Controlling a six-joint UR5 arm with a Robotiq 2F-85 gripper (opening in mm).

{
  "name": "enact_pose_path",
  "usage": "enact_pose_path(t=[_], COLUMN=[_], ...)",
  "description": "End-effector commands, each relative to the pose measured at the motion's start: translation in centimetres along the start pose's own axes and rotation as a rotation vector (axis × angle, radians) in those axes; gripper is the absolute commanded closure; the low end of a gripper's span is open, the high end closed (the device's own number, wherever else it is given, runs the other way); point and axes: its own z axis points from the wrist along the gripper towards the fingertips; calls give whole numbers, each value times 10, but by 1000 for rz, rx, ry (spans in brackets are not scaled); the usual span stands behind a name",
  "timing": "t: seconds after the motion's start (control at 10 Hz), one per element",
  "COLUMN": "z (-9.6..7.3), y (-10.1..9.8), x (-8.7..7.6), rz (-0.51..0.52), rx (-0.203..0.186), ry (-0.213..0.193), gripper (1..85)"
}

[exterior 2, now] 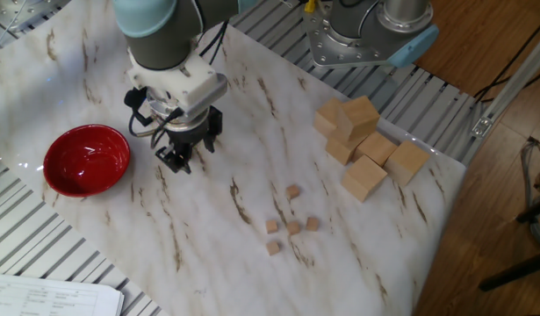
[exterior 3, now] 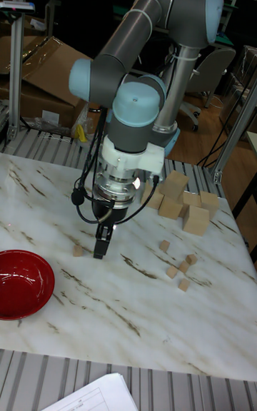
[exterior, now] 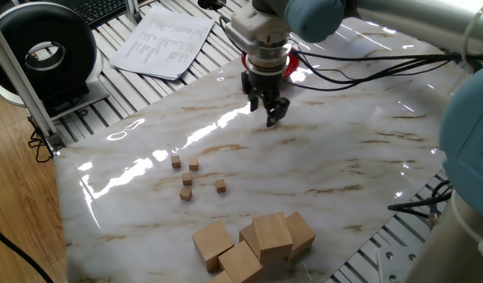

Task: Stack the blocks into a pyramid shape

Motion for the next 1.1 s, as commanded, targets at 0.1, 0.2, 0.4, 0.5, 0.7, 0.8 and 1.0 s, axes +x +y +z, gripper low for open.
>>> enact_pose_path(t=[0.1, 0.2, 0.4, 0.5, 0.7, 0.8, 1.0], z=[-10, -12, -13, -16, -14, -7, 7], y=[-11, -13, -21, -18, -15, -12, -9], x=[-58, -67, -47, -27, 10, 28, 50], rz=[104, 139, 133, 98, 25, -2, -39], rx=[16, 21, 37, 21, 7, 10, 28], ry=[2, -7, -6, 3, -11, -12, -18], gripper=[287, 317, 450, 447, 430, 430, 430])
